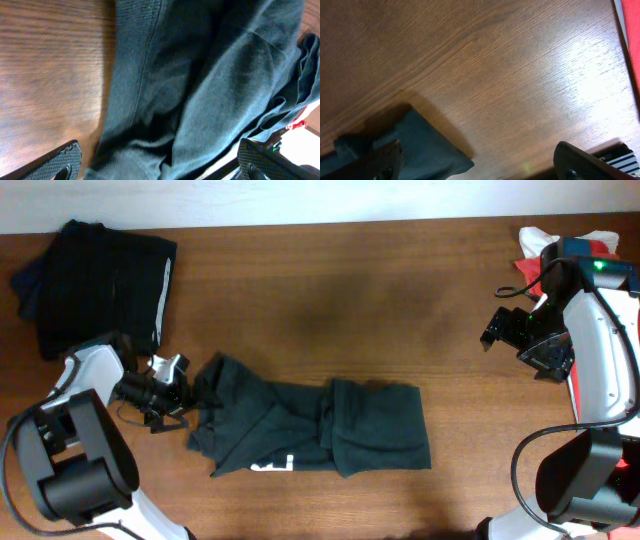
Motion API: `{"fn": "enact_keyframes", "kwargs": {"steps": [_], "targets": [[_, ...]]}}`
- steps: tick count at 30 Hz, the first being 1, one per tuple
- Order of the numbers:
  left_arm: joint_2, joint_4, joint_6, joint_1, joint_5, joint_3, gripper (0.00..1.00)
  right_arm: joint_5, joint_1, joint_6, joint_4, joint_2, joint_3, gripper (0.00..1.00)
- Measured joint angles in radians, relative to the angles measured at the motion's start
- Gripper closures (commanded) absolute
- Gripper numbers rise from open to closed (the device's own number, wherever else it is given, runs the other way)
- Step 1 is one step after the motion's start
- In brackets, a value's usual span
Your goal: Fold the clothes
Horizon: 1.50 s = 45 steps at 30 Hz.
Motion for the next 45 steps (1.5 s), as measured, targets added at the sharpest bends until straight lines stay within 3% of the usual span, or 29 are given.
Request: {"fn": "enact_keyframes", "kwargs": {"steps": [6,8,9,11,12,13,14,19,23,27,32,38,43,44,45], "targets": [[0.037,0.014,0.037,-0.105,0.055,0.001,0.01,0.000,0.000,0.000,0.000,0.000,0.000,0.01],[0.037,0.026,0.040,-0.153,0.064,0.001,0.11,0.000,0.000,0.000,0.000,0.000,0.000,0.01],[0.037,0.034,0.043,-0.180,0.069,0.001,0.22,0.000,0.000,0.000,0.000,0.000,0.000,0.01],[0.041,0.060,0.048,-0.225,0.065,-0.001,0.57,0.000,0.000,0.000,0.001,0.000,0.000,0.01],[0.047,0.068,0.044,-0.246,0.057,-0.001,0.66,0.000,0.000,0.000,0.000,0.000,0.000,0.01],[0.052,0.078,0.024,-0.256,0.035,-0.001,0.88,0.000,0.000,0.000,0.000,0.000,0.000,0.01],[0.055,0.084,0.005,-0.258,0.013,-0.001,0.99,0.000,0.000,0.000,0.000,0.000,0.000,0.01],[0.056,0.046,-0.161,-0.260,-0.135,0.023,0.99,0.000,0.000,0.000,-0.001,0.000,0.000,0.01],[0.072,-0.165,-0.306,-0.259,-0.323,0.238,0.99,0.000,0.000,0.000,0.000,0.000,0.000,0.01],[0.066,-0.371,-0.356,-0.275,-0.381,0.476,0.99,0.000,0.000,0.000,0.000,0.000,0.000,0.01],[0.013,-0.426,-0.370,-0.419,-0.348,0.488,0.99,0.000,0.000,0.000,0.000,0.000,0.000,0.01],[-0.014,-0.323,-0.441,-0.802,-0.279,0.474,0.96,0.000,0.000,0.000,0.000,0.000,0.000,0.01],[-0.015,-0.113,-0.564,-0.974,-0.268,0.322,0.92,0.000,0.000,0.000,0.000,0.000,0.000,0.01],[-0.015,-0.059,-0.584,-0.994,-0.268,0.291,0.80,0.000,0.000,0.000,0.000,0.000,0.000,0.01],[-0.015,0.002,-0.604,-1.017,-0.267,0.262,0.43,0.000,0.000,0.000,0.000,0.000,0.000,0.01]]}}
